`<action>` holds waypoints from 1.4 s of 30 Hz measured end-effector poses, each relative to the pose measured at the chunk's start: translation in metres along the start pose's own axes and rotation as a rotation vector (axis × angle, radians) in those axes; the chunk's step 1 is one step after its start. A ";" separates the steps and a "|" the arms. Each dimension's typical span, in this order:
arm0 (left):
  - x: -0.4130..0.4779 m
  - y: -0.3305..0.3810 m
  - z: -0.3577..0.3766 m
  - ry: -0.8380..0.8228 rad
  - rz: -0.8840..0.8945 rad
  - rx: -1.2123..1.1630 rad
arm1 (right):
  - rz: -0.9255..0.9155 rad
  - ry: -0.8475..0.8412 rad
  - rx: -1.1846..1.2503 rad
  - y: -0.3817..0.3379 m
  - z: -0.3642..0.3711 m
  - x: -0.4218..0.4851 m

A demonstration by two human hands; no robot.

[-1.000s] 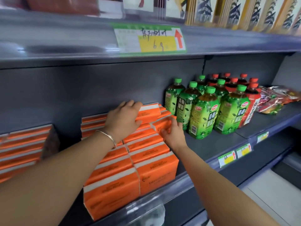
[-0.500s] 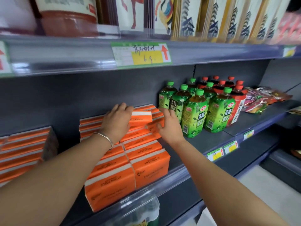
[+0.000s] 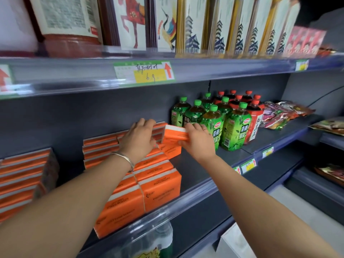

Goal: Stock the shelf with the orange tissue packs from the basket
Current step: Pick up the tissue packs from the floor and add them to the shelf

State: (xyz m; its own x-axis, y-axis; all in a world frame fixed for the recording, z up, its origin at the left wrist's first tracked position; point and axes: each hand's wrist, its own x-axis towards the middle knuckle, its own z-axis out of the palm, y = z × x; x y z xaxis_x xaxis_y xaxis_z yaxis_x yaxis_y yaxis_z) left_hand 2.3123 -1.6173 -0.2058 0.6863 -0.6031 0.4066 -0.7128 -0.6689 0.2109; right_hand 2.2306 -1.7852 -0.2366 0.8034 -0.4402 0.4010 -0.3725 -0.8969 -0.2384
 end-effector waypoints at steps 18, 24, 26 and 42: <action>0.001 -0.008 0.036 -0.187 0.023 0.098 | 0.038 -0.226 -0.004 0.005 0.069 0.021; -0.005 -0.006 0.034 -0.194 0.044 0.115 | 0.075 -0.192 0.017 -0.008 0.077 0.024; -0.009 -0.005 0.030 -0.198 0.060 0.114 | 0.072 -0.212 -0.022 -0.007 0.073 0.020; -0.104 0.100 0.010 -0.207 0.252 0.076 | 0.012 -0.182 -0.133 0.043 -0.048 -0.135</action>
State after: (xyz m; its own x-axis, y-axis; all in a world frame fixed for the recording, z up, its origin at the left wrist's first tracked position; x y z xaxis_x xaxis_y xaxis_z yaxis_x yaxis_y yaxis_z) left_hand 2.1713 -1.6255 -0.2364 0.5102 -0.8239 0.2467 -0.8563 -0.5134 0.0563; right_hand 2.0836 -1.7660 -0.2585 0.8648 -0.4466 0.2294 -0.4305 -0.8947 -0.1188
